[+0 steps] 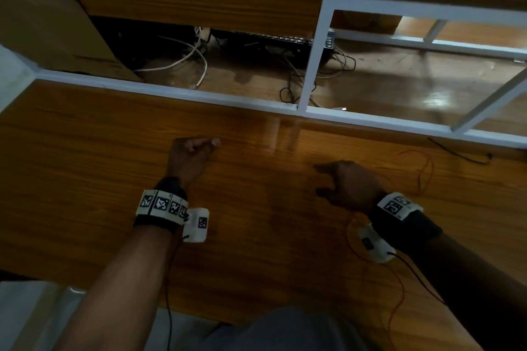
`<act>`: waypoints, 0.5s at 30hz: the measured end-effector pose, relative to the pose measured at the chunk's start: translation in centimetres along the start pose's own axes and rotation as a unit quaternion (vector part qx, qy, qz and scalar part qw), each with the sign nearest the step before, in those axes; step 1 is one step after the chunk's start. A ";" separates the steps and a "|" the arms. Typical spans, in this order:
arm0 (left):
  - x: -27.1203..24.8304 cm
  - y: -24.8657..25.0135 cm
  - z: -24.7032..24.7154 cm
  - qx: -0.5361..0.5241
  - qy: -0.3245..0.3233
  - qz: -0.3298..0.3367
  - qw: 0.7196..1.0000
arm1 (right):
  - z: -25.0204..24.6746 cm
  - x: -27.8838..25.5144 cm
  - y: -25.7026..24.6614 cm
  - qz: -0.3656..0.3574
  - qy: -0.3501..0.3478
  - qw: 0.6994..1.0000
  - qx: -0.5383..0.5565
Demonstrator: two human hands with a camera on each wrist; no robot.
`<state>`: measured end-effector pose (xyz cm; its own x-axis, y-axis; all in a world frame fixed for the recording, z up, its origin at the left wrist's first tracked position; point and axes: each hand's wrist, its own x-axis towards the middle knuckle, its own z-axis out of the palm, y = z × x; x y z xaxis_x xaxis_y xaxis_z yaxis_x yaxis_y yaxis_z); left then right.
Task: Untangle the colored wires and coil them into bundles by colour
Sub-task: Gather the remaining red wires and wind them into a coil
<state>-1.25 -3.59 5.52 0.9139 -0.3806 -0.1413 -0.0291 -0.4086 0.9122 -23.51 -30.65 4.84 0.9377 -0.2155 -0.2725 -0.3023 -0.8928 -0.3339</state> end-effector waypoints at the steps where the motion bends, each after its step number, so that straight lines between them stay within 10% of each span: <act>1: -0.1 0.1 0.2 0.006 -0.013 0.011 1.000 | 0.2 0.1 -0.4 0.002 -0.014 1.000 0.014; 15: -0.9 0.6 0.9 0.060 -0.077 0.038 0.994 | 1.5 5.5 -6.4 -0.117 0.064 0.971 0.199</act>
<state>-2.50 -4.23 5.81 0.8347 -0.5329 -0.1391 -0.1528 -0.4667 0.8711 -16.66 -25.54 4.13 0.9946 -0.0947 -0.0420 -0.0968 -0.7056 -0.7020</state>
